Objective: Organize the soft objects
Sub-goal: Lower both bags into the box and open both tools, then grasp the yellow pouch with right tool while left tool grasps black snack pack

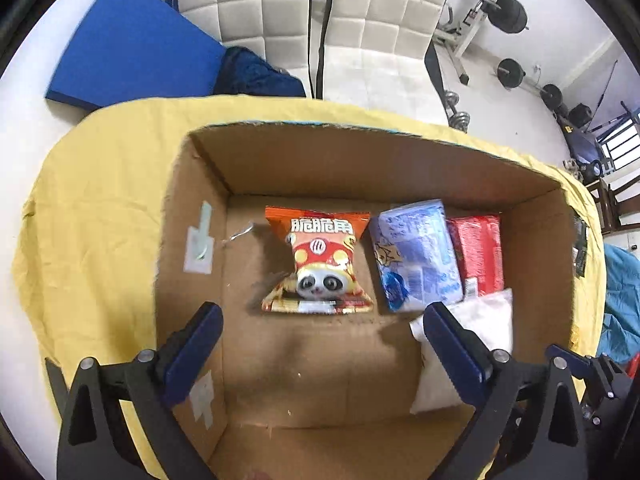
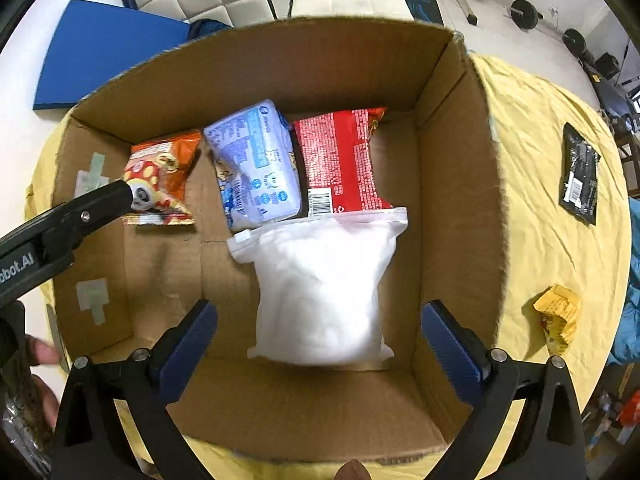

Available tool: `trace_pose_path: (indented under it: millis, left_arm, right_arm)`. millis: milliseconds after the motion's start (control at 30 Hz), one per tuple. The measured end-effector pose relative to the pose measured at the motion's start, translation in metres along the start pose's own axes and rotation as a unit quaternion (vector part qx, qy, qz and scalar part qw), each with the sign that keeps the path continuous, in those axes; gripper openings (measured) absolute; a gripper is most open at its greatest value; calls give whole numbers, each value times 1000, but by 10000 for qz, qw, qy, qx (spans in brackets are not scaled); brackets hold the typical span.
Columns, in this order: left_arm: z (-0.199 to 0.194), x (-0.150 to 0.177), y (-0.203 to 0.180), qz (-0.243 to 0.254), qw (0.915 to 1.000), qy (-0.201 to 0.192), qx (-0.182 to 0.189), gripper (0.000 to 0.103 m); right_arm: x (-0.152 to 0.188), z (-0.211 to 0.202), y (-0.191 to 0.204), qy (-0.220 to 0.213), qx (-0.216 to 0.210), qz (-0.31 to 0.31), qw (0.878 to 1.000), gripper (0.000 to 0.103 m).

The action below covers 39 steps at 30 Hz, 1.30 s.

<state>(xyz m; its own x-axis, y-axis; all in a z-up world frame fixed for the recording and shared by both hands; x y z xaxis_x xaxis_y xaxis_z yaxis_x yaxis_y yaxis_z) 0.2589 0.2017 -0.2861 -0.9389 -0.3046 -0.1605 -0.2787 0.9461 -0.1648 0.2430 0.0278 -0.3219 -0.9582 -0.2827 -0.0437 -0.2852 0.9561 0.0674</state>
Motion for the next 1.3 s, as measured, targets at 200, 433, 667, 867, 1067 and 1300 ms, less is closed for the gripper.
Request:
trace_pose_path:
  millis: [200,433,667,867,1067,1300]
  left_arm:
    - [-45,30,0,19,9993,-370,-43,103]
    - [-87,62,3,-25,9977,-681,-63,103]
    - [-116,87,0,-85,9965,-831,62,103]
    - [-135,99,-5,-105,9952,-977,41,103]
    - [-146,112,-19,-96,9947,-1023,44,103]
    - [-132,125,-68,172,9961,-863,-17,103]
  right_arm:
    - [21,-32,1,-300,53,-125,9995,103]
    - [53,-71,2,-659,2,-153,9977,103]
    - [85,-114,3,-1066,27,-194,9941,103]
    - [103,-139,7,-1249,-33,-305,9917,103]
    - [115,-152,4,-1360,-214,-319,9900,103]
    - [135,-150,-49,-1328,-265,31,9908,103]
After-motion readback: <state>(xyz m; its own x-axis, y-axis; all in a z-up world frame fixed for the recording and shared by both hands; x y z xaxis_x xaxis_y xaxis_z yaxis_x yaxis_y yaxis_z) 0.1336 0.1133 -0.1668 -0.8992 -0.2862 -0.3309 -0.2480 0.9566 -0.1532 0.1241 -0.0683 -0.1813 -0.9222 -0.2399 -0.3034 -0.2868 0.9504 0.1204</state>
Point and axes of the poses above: each gripper's, at about its wrist camera, not at the fingertips, and z roughly the way its jaws point, y to its left, x to its underside, the point moved 1 cm from there along z, roughly the way its jaws point, and after that the axes turned 15 degrees about -z, right-handed, at the moved point
